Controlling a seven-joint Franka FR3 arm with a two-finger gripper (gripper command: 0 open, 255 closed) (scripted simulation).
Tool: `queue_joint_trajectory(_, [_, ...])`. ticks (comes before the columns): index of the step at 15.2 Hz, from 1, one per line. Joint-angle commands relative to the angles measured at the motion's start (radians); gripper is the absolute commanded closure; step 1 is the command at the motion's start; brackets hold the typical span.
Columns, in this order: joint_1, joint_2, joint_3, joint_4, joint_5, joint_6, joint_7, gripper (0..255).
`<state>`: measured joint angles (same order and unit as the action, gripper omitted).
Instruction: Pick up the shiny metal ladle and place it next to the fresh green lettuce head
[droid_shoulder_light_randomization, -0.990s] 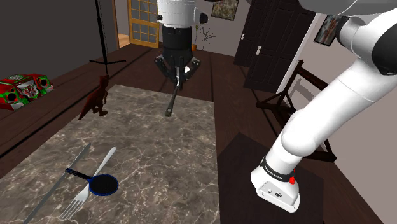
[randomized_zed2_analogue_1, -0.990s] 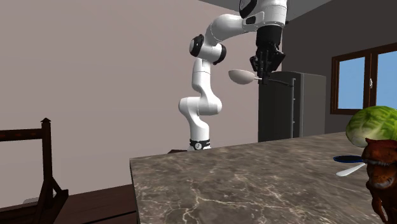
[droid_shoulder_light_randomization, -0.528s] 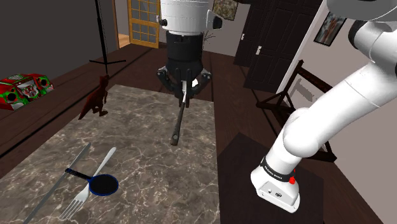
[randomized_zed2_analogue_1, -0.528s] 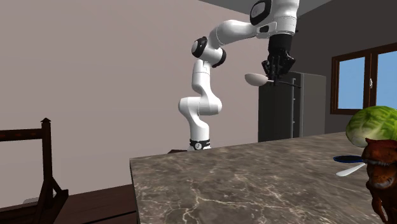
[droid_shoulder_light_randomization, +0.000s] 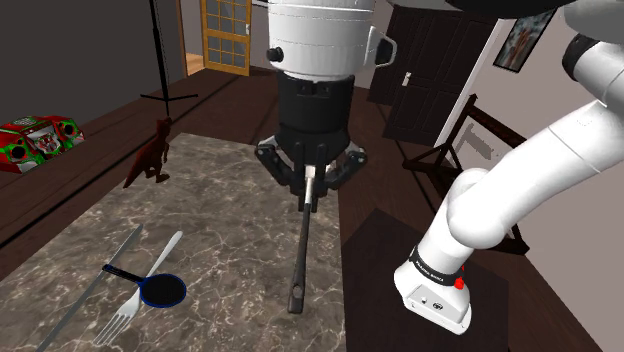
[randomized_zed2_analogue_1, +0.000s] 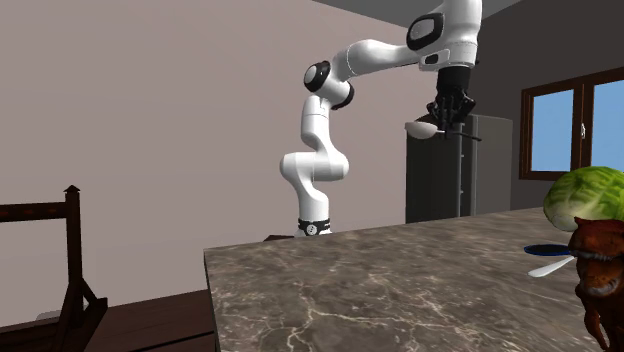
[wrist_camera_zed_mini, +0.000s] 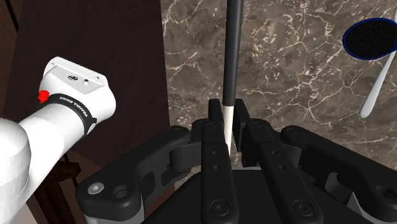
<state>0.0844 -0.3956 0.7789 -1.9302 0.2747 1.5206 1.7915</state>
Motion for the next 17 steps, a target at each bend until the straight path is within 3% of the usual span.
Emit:
queue_joint_trajectory(1, [0.014,-0.003,0.034,0.009,0.018,-0.002,0.048,255])
queue_joint_trajectory(8, [0.037,0.034,0.186,0.081,0.049,-0.002,0.233,255])
queue_joint_trajectory(13, [0.013,0.120,0.363,0.170,0.023,0.011,0.403,255])
queue_joint_trajectory(17, [0.019,0.106,0.363,0.111,0.035,0.062,0.391,255])
